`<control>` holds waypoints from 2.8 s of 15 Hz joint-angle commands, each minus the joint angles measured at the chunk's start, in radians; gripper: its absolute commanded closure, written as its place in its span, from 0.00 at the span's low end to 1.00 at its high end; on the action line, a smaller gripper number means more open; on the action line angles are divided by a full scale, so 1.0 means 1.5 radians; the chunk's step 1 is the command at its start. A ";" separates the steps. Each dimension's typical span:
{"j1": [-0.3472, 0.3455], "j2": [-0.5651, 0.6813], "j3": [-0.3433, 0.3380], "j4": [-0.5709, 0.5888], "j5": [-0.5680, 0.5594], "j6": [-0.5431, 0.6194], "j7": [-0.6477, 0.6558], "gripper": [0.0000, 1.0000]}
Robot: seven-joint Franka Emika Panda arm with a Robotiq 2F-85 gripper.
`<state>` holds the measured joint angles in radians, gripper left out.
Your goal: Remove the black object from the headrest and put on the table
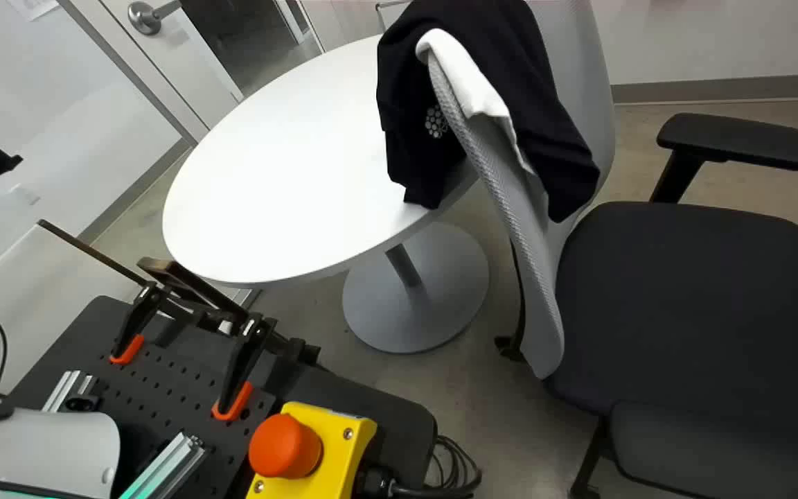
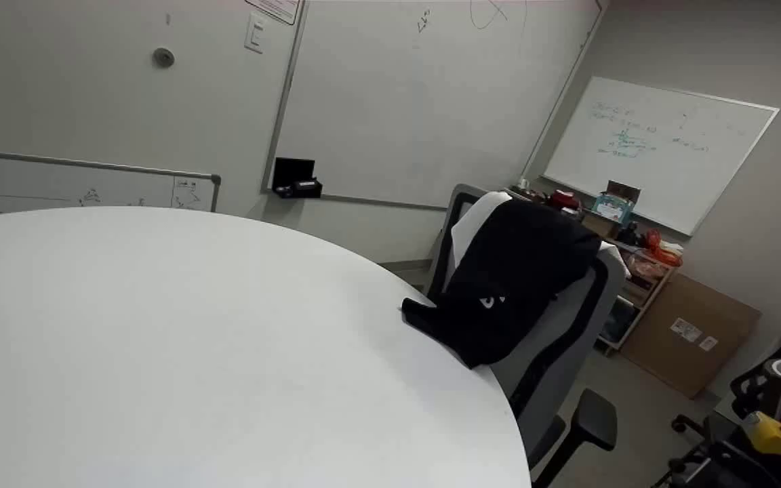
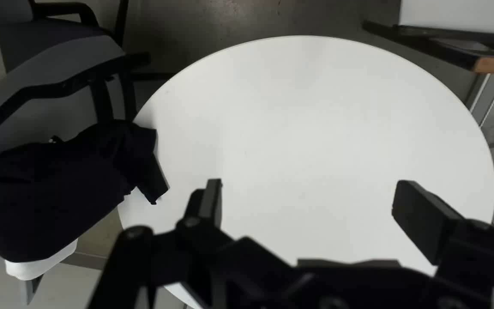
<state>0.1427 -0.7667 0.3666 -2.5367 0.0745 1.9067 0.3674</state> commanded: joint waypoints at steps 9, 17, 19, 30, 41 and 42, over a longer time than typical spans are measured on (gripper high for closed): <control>-0.029 0.017 -0.025 0.008 -0.021 0.005 0.024 0.00; -0.204 0.109 -0.097 0.001 -0.061 0.159 0.141 0.00; -0.237 0.144 -0.108 0.001 -0.074 0.215 0.174 0.00; -0.356 0.348 -0.106 0.012 -0.366 0.392 0.533 0.00; -0.288 0.443 -0.220 0.035 -0.637 0.396 0.797 0.00; -0.279 0.451 -0.228 0.036 -0.652 0.395 0.810 0.00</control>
<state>-0.3242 -0.1374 0.0684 -2.5061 -0.8266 2.4934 1.4983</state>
